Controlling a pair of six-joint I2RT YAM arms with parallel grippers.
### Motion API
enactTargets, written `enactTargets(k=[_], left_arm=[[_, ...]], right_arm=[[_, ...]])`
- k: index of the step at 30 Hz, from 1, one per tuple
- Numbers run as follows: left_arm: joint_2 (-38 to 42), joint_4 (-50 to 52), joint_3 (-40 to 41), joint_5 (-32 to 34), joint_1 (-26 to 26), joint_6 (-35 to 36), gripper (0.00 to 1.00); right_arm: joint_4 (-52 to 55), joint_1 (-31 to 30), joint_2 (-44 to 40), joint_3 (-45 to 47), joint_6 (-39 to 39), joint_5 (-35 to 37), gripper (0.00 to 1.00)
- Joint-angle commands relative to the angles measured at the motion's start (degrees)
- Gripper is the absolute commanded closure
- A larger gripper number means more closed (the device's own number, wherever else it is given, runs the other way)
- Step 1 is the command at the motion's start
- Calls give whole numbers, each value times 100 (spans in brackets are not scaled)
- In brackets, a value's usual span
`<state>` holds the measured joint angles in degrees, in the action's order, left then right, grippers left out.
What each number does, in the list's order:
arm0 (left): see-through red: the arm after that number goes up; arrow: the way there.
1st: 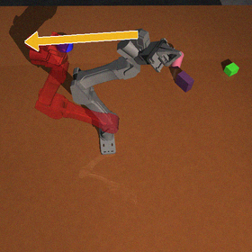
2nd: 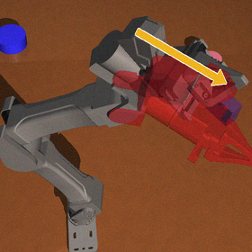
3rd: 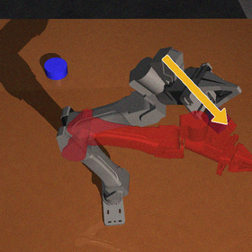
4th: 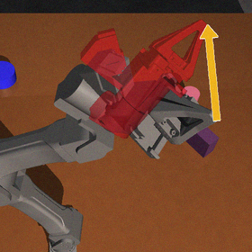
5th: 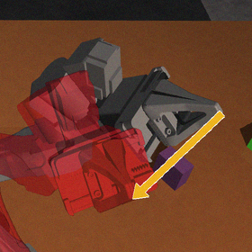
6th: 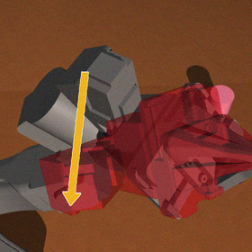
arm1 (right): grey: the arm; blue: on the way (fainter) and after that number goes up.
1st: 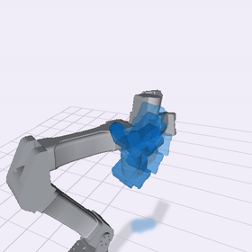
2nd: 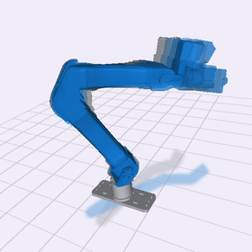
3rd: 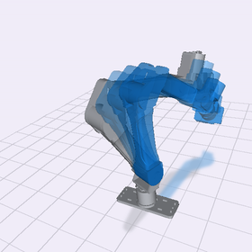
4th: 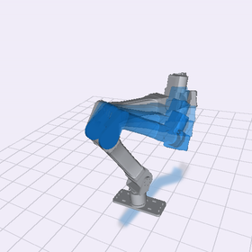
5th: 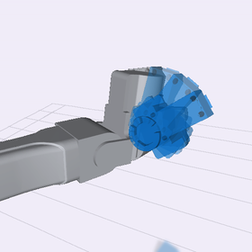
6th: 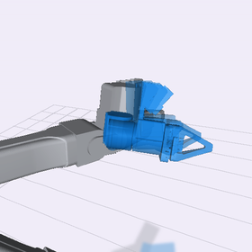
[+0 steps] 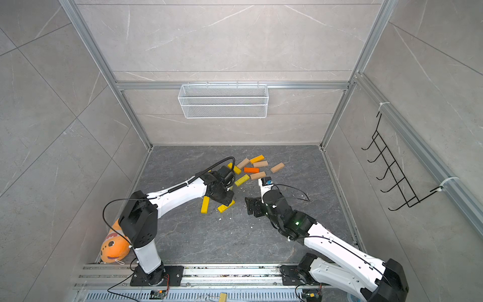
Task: Assemble the number 8 with building blocks
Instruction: Adjust the building block at the center of the board.
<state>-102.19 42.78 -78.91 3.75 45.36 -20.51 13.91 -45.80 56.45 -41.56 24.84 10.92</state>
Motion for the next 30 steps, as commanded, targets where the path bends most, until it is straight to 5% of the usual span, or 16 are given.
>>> enactTargets(k=[1, 11, 30], left_arm=[[351, -64, 462, 264, 121, -1666, 48], [861, -752, 1612, 411, 240, -3100, 48], [604, -2187, 2313, 355, 248, -3374, 49]], right_arm=[[39, -27, 457, -130, -122, -734, 15], [-831, 239, 1939, -448, 85, -1586, 27], [-1893, 931, 4180, -1079, 440, -2509, 44]])
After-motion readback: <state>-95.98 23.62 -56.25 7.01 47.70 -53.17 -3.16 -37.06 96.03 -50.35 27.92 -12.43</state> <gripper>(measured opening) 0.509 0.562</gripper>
